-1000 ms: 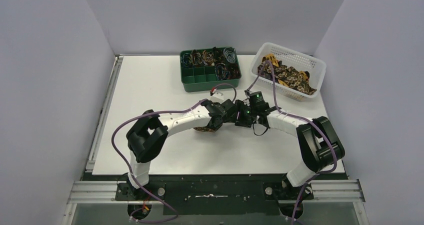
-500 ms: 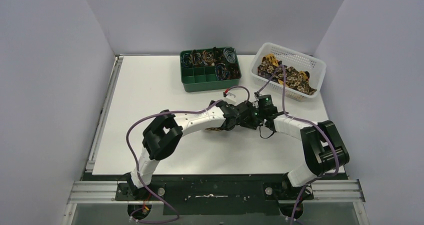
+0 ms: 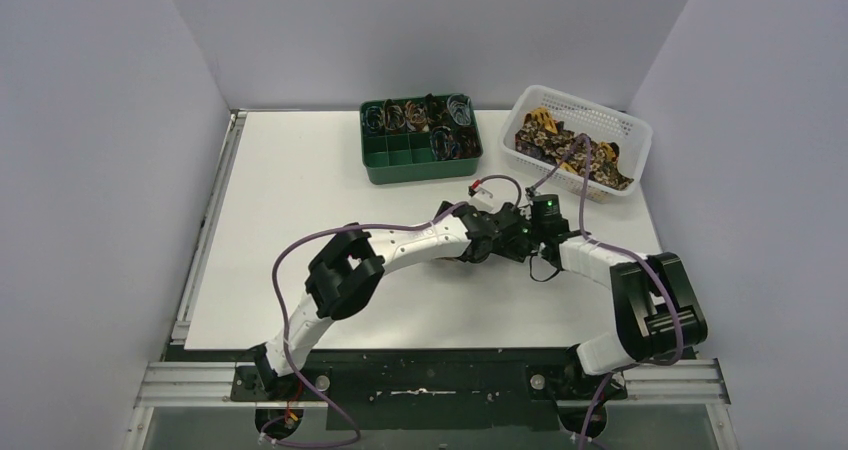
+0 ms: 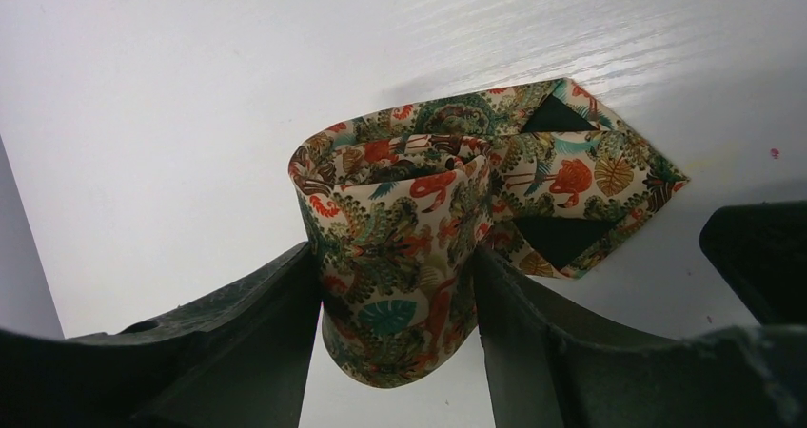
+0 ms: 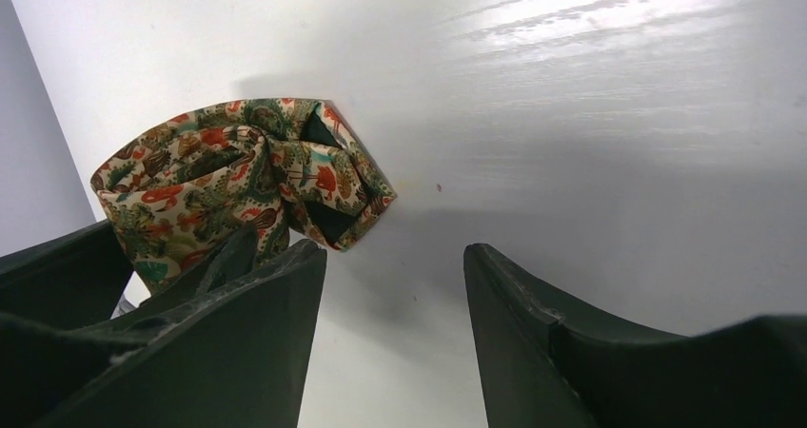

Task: Roll the ties
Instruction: Roll the tie at the center of the board.

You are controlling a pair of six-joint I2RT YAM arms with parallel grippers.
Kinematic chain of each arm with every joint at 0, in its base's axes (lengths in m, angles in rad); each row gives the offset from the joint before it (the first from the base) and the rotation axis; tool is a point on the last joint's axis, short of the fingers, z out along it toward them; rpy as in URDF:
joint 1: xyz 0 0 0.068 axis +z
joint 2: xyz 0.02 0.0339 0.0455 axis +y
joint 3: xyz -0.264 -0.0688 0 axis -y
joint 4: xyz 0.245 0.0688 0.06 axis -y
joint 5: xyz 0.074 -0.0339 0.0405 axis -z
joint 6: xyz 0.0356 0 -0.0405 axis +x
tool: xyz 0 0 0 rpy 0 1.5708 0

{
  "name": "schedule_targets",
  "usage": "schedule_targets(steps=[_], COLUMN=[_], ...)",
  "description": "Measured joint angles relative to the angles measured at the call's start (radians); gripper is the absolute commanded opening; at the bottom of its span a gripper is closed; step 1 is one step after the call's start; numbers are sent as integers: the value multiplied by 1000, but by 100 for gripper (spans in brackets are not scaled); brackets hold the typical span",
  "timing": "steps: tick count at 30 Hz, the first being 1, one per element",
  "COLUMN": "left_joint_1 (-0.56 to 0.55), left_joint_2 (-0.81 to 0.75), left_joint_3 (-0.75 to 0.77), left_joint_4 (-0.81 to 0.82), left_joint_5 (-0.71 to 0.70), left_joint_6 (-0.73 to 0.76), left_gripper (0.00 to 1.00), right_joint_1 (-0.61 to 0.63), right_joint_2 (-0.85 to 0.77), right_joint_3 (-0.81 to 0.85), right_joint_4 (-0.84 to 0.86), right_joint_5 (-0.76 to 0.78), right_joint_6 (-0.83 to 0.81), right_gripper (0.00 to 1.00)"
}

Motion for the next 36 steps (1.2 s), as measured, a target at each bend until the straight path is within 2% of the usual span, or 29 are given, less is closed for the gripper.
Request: schedule_targets(steps=[21,30,36], left_joint_1=[-11,-27,-30], left_joint_2=[61,77,81], left_joint_3=[141,204,204], left_joint_4=[32,52,80], left_joint_5=[87,130,175], left_joint_6=[69,108,122], left_gripper=[59,54,53], right_joint_1=[-146,-176,-218], right_joint_2=[-50,-52,-73], right_joint_3=[-48,-48,-49], right_joint_4=[3,3,1], right_joint_5=[-24,-46,-66], right_joint_6=[-11,-19,-28], right_gripper=[58,58,58])
